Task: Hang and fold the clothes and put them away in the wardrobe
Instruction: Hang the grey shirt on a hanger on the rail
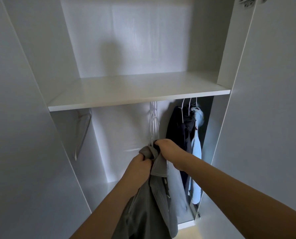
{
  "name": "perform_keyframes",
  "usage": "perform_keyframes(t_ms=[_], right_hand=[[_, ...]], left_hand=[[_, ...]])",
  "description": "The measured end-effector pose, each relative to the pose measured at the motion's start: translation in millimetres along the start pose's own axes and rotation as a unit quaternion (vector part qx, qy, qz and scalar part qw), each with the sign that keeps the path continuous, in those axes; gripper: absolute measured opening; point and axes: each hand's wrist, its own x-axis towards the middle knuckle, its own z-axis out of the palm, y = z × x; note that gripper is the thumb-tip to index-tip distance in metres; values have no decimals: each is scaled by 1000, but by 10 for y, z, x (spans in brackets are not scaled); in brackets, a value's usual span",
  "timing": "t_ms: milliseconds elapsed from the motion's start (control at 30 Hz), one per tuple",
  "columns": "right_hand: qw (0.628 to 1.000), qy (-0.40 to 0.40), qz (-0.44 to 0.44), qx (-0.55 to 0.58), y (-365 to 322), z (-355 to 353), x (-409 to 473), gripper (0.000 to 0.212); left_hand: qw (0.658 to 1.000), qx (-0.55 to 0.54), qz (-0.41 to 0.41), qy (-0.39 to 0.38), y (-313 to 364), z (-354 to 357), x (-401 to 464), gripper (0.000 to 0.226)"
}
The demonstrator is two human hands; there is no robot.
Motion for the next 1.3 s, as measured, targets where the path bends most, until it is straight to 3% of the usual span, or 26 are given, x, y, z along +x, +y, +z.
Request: perform_keyframes(t_ms=[200, 467, 700, 1000, 1300], right_hand=[[993, 50, 48, 98, 80, 3, 180, 33], [979, 112, 80, 153, 222, -488, 474, 15], [968, 70, 94, 220, 352, -912, 1159, 18], [979, -5, 69, 194, 489, -1413, 2334, 29], [951, -52, 39, 303, 605, -1709, 3224, 23]], left_hand=[[999, 3, 44, -13, -142, 46, 143, 24], [999, -21, 42, -13, -126, 485, 577, 28], [997, 19, 49, 50, 50, 983, 1375, 25], [980, 88, 76, 163, 217, 1404, 2566, 26], [964, 126, 82, 218, 406, 1661, 3513, 29]])
